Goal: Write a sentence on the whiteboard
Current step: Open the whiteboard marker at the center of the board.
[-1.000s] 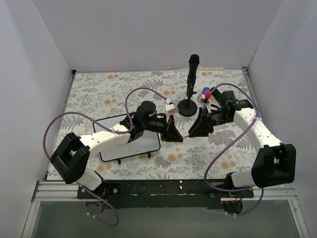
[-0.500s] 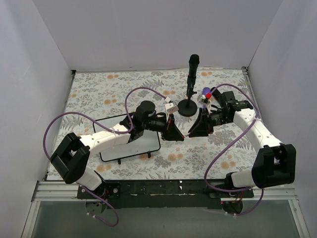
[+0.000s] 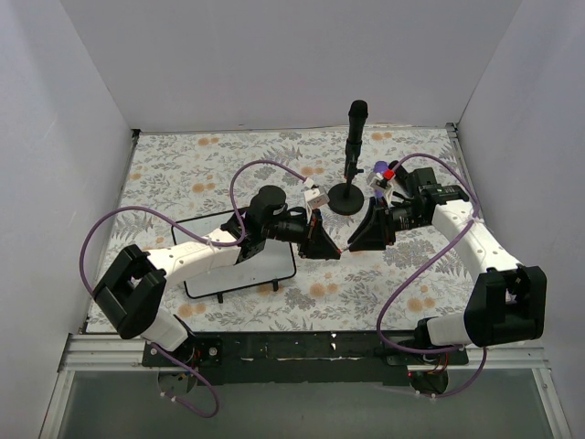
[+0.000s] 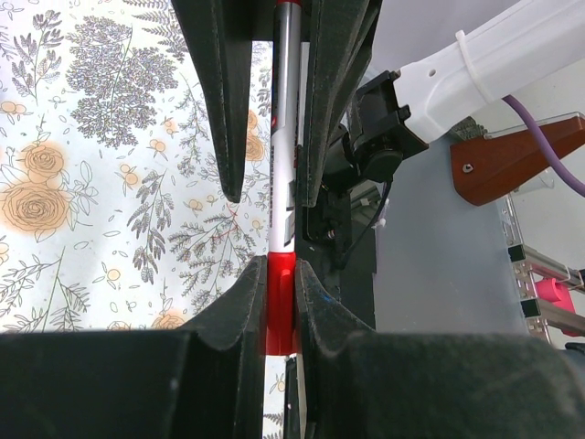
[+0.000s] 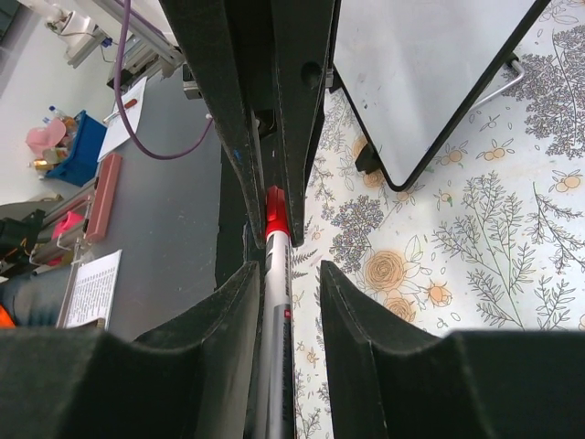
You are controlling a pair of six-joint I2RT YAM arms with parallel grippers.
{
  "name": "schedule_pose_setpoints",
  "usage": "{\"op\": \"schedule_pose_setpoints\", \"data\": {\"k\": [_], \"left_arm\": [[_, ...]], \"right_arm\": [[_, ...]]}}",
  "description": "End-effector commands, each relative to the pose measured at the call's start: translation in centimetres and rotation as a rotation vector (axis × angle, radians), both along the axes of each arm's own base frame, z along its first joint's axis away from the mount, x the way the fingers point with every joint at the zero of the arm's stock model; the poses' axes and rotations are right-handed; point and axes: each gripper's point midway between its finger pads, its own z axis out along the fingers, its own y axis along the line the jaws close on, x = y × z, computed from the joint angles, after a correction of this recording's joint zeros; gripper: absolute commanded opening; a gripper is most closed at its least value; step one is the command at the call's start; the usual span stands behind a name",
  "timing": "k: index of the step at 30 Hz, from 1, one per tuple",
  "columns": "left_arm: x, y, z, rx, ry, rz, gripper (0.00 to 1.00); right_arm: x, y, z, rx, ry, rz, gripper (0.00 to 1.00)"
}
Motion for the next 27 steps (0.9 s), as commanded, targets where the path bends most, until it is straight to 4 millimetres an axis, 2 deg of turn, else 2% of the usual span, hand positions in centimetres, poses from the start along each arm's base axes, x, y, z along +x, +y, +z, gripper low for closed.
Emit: {"op": "schedule_pose_setpoints", "data": {"k": [1, 13, 22, 27], "left_arm": [[-0.29, 0.26, 0.61, -0.024, -0.018, -0.012, 0.00], [-0.25, 0.20, 0.43, -0.022, -0.013, -0.011, 0.00], [-0.21, 0.09, 0.44, -0.024, -0.008, -0.013, 0.00], [-0.19, 0.04, 0.35, -0.024, -0.005, -0.014, 0.00]], "right_arm": [[-0.20, 0.07, 1.31, 0.047, -0.026, 0.004, 0.41], [-0.10, 0.10, 1.30, 0.048, -0.021, 0.003, 0.41], [0.05, 0.12, 1.31, 0.047, -0.021, 0.002, 0.38], [0.34, 0.17, 1.44, 0.047, -0.026, 0.003, 0.33]]}}
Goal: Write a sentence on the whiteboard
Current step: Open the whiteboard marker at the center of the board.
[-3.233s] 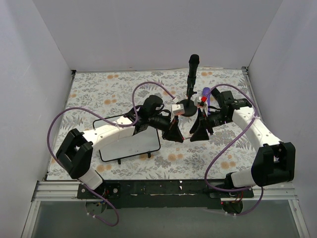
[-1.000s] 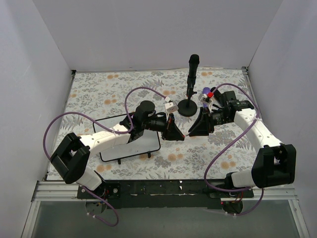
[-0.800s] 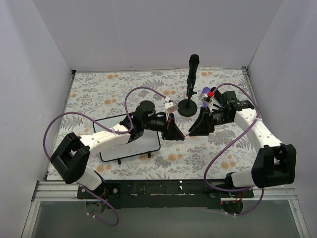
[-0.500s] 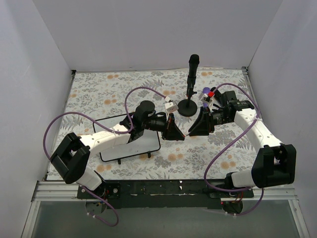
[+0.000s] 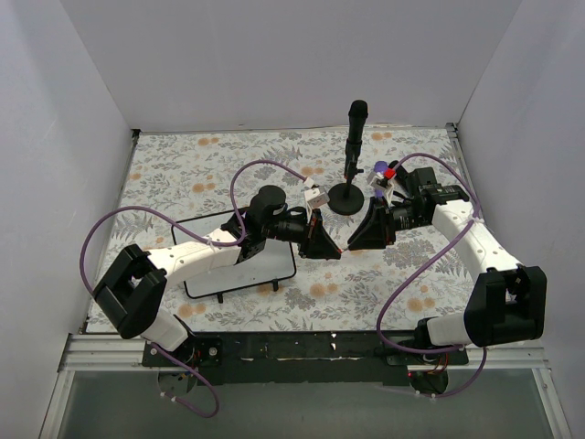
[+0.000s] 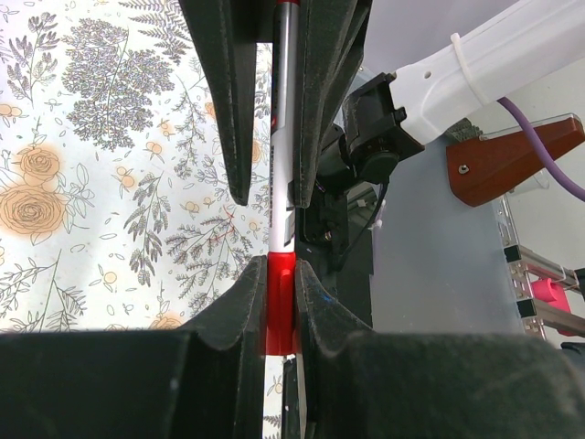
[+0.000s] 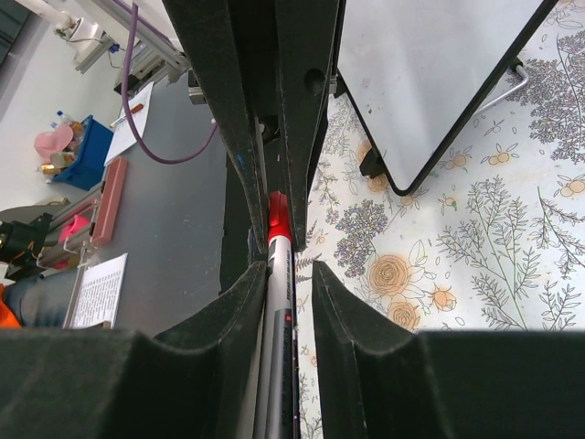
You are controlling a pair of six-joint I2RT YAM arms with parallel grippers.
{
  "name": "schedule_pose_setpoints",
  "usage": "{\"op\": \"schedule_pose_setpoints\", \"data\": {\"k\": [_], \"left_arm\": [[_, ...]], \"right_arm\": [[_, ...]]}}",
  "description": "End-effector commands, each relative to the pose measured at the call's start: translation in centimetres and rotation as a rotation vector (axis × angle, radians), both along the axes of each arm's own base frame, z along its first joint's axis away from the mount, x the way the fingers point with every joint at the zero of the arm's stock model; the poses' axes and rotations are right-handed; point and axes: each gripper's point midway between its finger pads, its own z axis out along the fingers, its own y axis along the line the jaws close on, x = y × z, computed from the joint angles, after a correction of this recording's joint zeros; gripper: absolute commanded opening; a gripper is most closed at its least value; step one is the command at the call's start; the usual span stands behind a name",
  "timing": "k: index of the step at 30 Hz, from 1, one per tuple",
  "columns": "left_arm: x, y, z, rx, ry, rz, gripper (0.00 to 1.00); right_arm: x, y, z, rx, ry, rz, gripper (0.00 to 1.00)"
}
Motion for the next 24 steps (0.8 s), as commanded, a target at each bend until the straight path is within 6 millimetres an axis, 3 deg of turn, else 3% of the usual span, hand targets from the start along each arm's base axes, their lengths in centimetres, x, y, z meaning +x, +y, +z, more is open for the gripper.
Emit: {"op": "schedule_pose_setpoints", "data": {"k": [1, 6, 14, 24], "left_arm": [[-0.12, 0.12, 0.19, -0.016, -0.008, -0.008, 0.00], [-0.08, 0.11, 0.21, -0.016, -0.010, -0.006, 0.00], [-0.03, 0.03, 0.18, -0.017, -0.006, -0.005, 0.00], [0.12, -0.06, 0.04, -0.016, 0.002, 0.002, 0.00]], "right_arm": [[0.29, 0.15, 1.13, 0.033, -0.036, 0.005, 0.32], [0.40, 0.14, 1.12, 0.032, -0.033, 0.004, 0.30], [0.46, 0.17, 1.25, 0.037, -0.033, 0.005, 0.39], [0.52, 0.25, 1.45, 0.042, -0.032, 0.008, 0.38]]}}
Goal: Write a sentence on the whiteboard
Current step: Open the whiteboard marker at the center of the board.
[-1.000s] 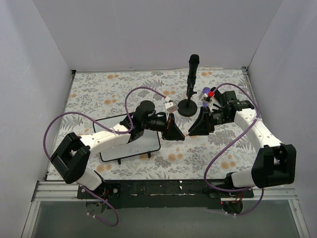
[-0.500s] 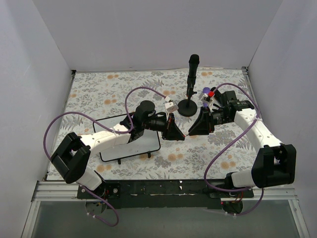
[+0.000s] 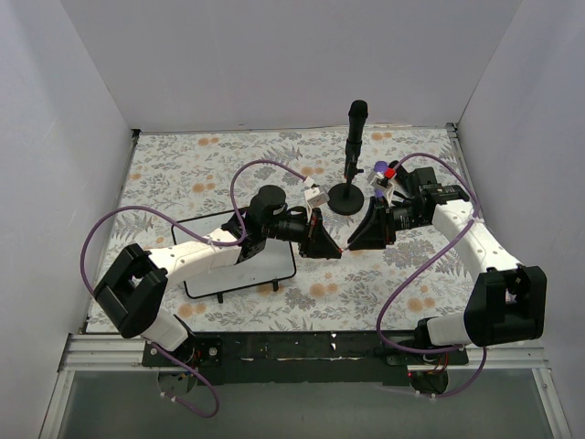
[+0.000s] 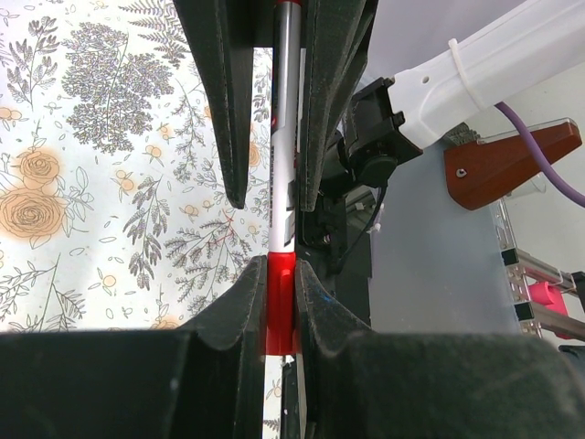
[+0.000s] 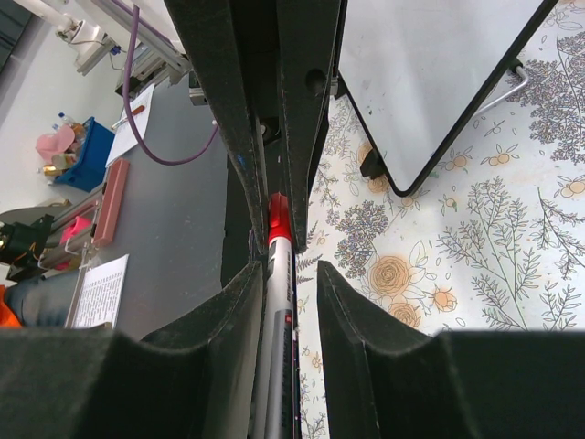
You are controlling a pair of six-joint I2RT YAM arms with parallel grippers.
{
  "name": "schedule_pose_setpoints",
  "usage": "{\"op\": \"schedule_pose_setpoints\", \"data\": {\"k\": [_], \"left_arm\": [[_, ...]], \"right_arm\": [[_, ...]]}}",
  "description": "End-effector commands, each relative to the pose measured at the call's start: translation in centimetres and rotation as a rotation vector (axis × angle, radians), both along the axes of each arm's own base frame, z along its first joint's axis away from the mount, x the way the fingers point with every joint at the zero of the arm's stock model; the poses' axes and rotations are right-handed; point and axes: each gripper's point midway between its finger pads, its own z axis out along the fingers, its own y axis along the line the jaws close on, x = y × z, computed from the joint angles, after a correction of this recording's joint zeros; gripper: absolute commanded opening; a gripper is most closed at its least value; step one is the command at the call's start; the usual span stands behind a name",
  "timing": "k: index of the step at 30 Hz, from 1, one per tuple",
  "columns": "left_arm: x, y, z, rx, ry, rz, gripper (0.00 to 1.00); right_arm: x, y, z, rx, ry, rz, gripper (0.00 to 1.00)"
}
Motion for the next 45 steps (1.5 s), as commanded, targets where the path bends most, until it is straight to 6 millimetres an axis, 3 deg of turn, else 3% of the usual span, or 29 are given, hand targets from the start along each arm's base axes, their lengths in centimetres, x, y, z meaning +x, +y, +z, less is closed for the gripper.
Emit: {"op": "schedule_pose_setpoints", "data": {"k": [1, 13, 18, 27, 34, 39, 42, 45], "left_arm": [[0.0, 0.1, -0.1, -0.013, 0.000, 0.001, 0.00], [0.1, 0.0, -0.2, -0.022, 0.012, 0.014, 0.00], [0.3, 0.0, -0.1, -0.025, 0.005, 0.026, 0.00], [0.5, 0.1, 0.2, -0.030, -0.011, 0.051, 0.00], [0.6, 0.1, 0.1, -0.026, -0.008, 0.052, 0.00], [0.6, 0.1, 0.1, -0.027, -0.009, 0.047, 0.00], [0.5, 0.1, 0.0, -0.023, -0.013, 0.044, 0.00], [0.6, 0.5, -0.7, 0.009, -0.080, 0.028, 0.00]], "right_arm": [[0.6, 0.2, 1.4, 0.040, -0.037, 0.006, 0.38], [0.8, 0.3, 1.6, 0.043, -0.031, 0.007, 0.38], [0.8, 0.2, 1.2, 0.031, -0.030, 0.003, 0.43], [0.8, 0.2, 1.0, 0.014, -0.026, 0.000, 0.41], [0.7, 0.2, 0.8, 0.006, -0.028, 0.002, 0.35], [0.7, 0.3, 0.9, 0.010, -0.027, 0.007, 0.18], [0.7, 0.3, 1.3, 0.020, -0.047, 0.013, 0.01], [1.0, 0.1, 2.0, 0.008, -0.107, 0.014, 0.01]]}}
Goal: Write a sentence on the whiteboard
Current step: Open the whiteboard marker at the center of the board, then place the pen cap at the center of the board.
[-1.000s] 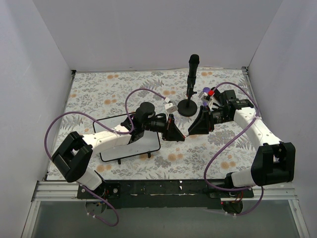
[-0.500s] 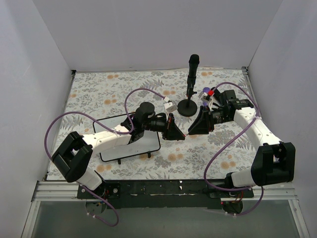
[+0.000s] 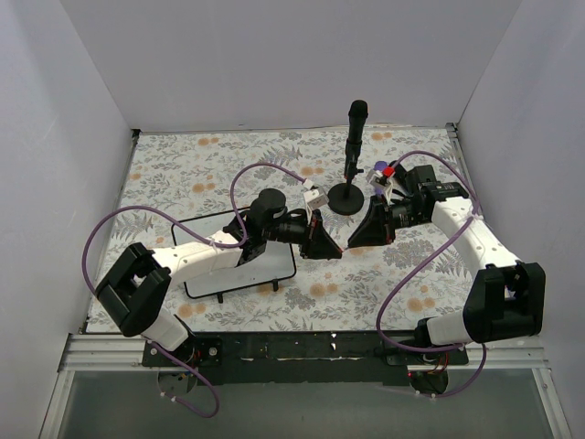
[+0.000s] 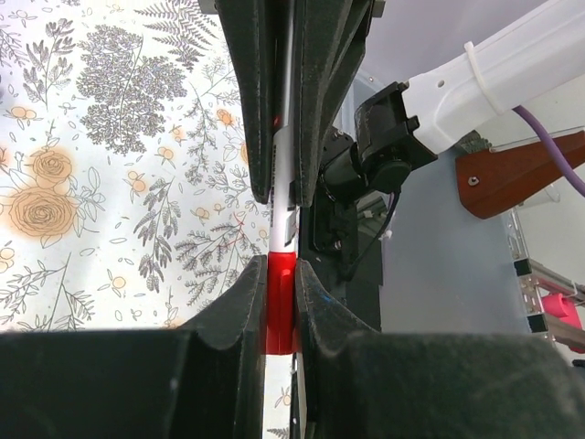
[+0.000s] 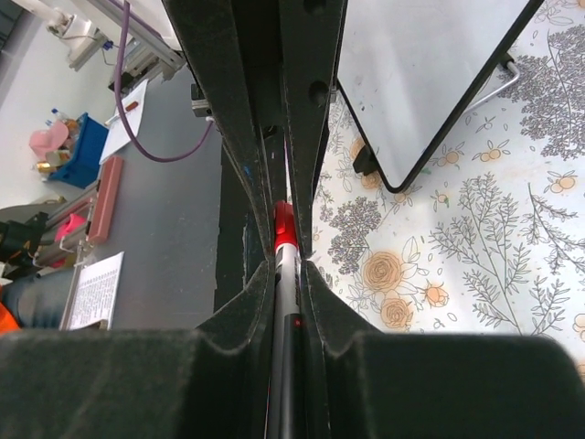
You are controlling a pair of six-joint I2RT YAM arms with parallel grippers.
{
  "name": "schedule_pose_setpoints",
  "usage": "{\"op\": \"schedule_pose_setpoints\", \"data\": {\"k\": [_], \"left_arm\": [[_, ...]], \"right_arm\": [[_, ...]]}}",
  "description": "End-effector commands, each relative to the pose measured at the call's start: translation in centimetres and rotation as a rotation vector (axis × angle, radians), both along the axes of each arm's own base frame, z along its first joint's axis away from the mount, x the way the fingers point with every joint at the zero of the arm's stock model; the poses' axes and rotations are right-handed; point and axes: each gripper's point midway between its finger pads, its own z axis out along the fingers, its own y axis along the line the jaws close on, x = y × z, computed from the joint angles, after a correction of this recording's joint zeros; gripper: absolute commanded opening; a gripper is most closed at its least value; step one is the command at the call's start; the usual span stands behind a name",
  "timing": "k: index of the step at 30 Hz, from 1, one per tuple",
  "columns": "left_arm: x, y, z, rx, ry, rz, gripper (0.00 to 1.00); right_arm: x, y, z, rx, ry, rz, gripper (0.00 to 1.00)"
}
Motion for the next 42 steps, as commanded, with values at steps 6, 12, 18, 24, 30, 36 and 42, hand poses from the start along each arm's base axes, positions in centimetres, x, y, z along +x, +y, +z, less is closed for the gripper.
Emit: {"op": "schedule_pose_setpoints", "data": {"k": [6, 12, 18, 24, 30, 36, 42], "left_arm": [[0.1, 3.5, -2.4, 0.159, -0.261, 0.005, 0.00], [0.0, 6.4, -5.4, 0.294, -0.329, 0.031, 0.00], [1.4, 5.1, -3.2, 0.189, -0.203, 0.188, 0.00], [6.8, 4.3, 3.0, 0.100, -0.109, 0.355, 0.00], [12.8, 6.5, 7.2, 0.130, -0.138, 0.552, 0.00], [19.8, 15.6, 4.8, 0.298, -0.081, 0.828, 0.00], [24.8, 26.3, 0.8, 0.513, -0.049, 1.127, 0.00]], "right_arm": [[1.7, -2.1, 5.0, 0.056, -0.198, -0.069, 0.01], [3.2, -5.2, 6.5, 0.065, -0.282, -0.201, 0.01], [6.1, -9.0, 3.3, -0.041, -0.281, -0.444, 0.01], [5.1, -10.0, -0.3, -0.110, -0.299, -0.576, 0.01], [5.1, -11.0, -2.0, -0.072, -0.322, -0.606, 0.01], [4.5, -11.3, -2.7, -0.038, -0.361, -0.600, 0.01], [4.0, -11.6, -3.3, -0.033, -0.386, -0.609, 0.01]]}}
